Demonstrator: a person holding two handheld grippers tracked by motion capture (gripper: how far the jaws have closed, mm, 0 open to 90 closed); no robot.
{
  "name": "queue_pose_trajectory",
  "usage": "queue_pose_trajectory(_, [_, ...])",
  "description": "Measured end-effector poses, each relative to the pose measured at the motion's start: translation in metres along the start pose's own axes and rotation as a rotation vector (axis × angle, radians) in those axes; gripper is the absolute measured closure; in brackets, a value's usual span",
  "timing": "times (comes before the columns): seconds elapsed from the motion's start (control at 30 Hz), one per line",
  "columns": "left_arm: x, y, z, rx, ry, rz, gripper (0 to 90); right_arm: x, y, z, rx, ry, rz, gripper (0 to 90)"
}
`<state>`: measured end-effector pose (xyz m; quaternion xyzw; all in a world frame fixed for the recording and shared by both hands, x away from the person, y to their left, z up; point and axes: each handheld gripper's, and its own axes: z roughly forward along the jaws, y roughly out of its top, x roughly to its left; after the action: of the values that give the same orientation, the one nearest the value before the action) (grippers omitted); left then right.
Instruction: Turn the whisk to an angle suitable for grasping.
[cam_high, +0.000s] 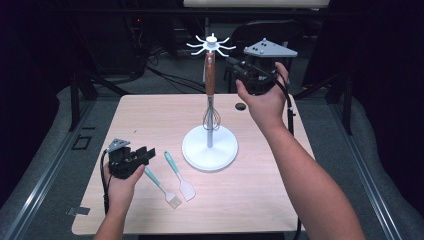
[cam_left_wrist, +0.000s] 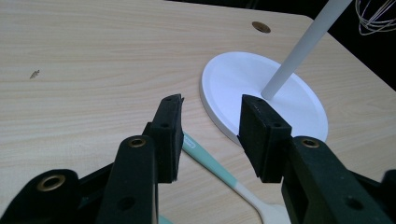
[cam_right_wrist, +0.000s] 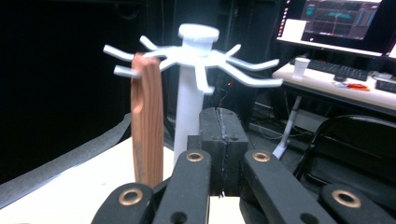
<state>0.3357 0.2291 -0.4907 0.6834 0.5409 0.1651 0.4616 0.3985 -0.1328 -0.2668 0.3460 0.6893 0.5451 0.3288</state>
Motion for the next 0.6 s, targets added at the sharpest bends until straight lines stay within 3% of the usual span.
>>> queue_pose_trajectory(0.2, [-0.0002,-0.0003,0.0003,0.0,0.002,0.0,59.7,-0.0046,0.0063,0.0005,-0.009,-0.025,0.014,90.0])
queue_pose_trajectory(0.6, [0.0011,-0.001,0.0016,0.005,-0.001,-0.002,59.8,0.0043,0.0097,-0.0021,-0.031,0.002,0.011,90.0])
